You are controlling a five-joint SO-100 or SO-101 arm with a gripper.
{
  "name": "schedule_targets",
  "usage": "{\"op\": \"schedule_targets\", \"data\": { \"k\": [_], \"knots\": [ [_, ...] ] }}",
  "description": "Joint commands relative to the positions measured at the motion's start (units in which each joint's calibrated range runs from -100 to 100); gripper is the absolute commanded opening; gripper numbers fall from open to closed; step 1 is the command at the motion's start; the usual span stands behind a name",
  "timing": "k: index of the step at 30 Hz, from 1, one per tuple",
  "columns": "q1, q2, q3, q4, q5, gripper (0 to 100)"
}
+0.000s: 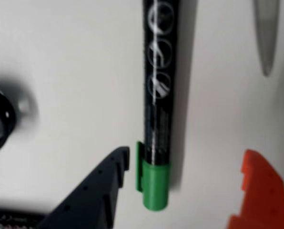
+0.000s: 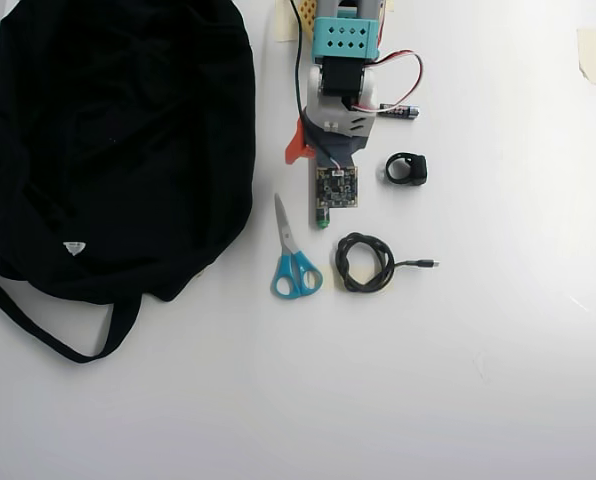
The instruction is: Put the green marker into the black bag
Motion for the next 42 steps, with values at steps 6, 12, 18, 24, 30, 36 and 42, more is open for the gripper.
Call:
{"op": "schedule_targets", "data": {
  "k": [6, 12, 18, 24, 30, 36, 42],
  "knots": [
    [-3.33, 0.79, -2.38, -1.32, -2.6, 30],
    [-2.59, 1.87, -1.21, -3.47, -2.6, 28],
    [-1.61, 5.19, -0.13, -5.02, -2.55, 28],
    [-1.61, 5.27, 2.56, -5.79, -2.55, 28],
    [-1.54, 5.27, 4.99, -8.46, -2.55, 27],
    [-1.54, 5.27, 6.33, -9.93, -2.55, 27],
    [-1.17, 5.27, 7.5, -10.45, -2.55, 25]
  ]
}}
